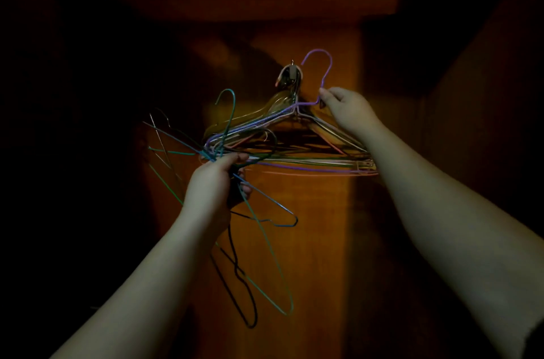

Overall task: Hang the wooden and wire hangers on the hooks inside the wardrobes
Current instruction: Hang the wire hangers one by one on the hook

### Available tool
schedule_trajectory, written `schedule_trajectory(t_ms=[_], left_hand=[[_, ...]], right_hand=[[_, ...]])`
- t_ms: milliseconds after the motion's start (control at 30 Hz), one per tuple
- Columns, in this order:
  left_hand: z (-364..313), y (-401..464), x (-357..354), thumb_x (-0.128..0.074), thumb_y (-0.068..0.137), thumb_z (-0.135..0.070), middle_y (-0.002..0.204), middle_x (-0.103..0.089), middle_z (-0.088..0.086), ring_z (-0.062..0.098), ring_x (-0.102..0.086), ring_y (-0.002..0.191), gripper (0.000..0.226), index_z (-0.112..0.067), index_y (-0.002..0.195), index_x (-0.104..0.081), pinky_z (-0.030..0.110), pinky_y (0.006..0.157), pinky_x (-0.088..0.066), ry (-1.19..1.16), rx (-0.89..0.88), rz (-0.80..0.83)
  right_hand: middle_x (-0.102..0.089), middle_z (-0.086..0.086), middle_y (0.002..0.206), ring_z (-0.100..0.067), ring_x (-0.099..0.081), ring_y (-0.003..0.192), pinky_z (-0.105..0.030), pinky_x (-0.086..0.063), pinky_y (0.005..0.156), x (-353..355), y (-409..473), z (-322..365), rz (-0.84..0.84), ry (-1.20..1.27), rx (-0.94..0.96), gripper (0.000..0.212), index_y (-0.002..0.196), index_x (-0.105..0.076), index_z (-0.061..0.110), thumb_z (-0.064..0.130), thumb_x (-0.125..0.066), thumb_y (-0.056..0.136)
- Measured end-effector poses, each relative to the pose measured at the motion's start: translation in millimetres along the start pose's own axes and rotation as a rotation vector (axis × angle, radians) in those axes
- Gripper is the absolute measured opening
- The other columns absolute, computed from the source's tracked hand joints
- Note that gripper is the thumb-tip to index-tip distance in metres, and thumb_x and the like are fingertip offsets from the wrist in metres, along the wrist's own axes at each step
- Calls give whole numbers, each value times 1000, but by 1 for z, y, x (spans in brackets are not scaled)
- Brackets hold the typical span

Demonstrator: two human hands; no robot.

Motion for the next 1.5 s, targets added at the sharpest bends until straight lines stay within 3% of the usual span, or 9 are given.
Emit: schedule_trajectory(t_ms=[233, 400, 567, 767, 1000, 1133, 1500], left_hand=[[-4, 1, -1, -59, 92, -16, 58, -47, -3, 8, -44, 40, 14, -9, 101, -68, 19, 39, -39, 11, -32, 50], [0, 1, 4, -55, 94, -18, 58, -47, -4, 8, -45, 40, 14, -11, 97, -67, 20, 40, -40, 13, -39, 73], [1, 1, 9, -55, 94, -20, 58, -46, -3, 10, -45, 42, 13, -13, 88, -65, 21, 42, -41, 57, -33, 91], [1, -3, 6, -53, 95, -18, 59, -44, -2, 11, -42, 43, 16, -14, 82, -61, 21, 41, -39, 38, -13, 103], [1, -4, 5, -52, 96, -19, 58, -43, -3, 8, -41, 41, 19, -14, 79, -60, 19, 40, -38, 24, 28, 124], [1, -8, 5, -51, 97, -18, 58, -43, -3, 9, -41, 42, 19, -15, 80, -60, 20, 42, -38, 43, 19, 110], [4, -12, 5, -52, 97, -20, 57, -45, -3, 10, -42, 43, 14, -11, 92, -62, 21, 42, -38, 41, 39, 99]], right_hand=[[-59, 0, 89, -16, -51, 83, -26, -34, 60, -12, 30, 7, 62, -53, 2, 35, 98, -64, 18, 41, -39, 103], [-65, -9, 92, -24, -57, 86, -34, -42, 71, -32, 23, -1, 120, -75, 32, 39, 97, -66, 10, 40, -42, 103], [-57, 6, 77, -14, -52, 75, -28, -35, 59, -41, 21, -9, 113, -41, 20, 31, 77, -56, 26, 41, -45, 101], [-52, -2, 101, -16, -47, 98, -30, -34, 81, -47, 34, -14, 90, -164, 61, 30, 95, -62, 17, 42, -46, 100], [-52, -3, 100, -19, -49, 94, -32, -36, 76, -50, 41, -13, 92, -213, 45, 28, 90, -55, 18, 43, -48, 99], [-51, -2, 98, -21, -50, 93, -40, -43, 83, -46, 47, -15, 114, -278, 36, 33, 88, -55, 19, 49, -46, 98], [-52, 2, 92, -23, -50, 95, -49, -44, 92, -39, 56, -12, 176, -399, -3, 33, 74, -47, 32, 57, -44, 95]])
Point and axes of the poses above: each hand's wrist, its own y-axis towards the middle knuckle, its own x-axis out of the back of the hand, z = x × y, the point moved 1 cm from there along y, towards the middle knuckle
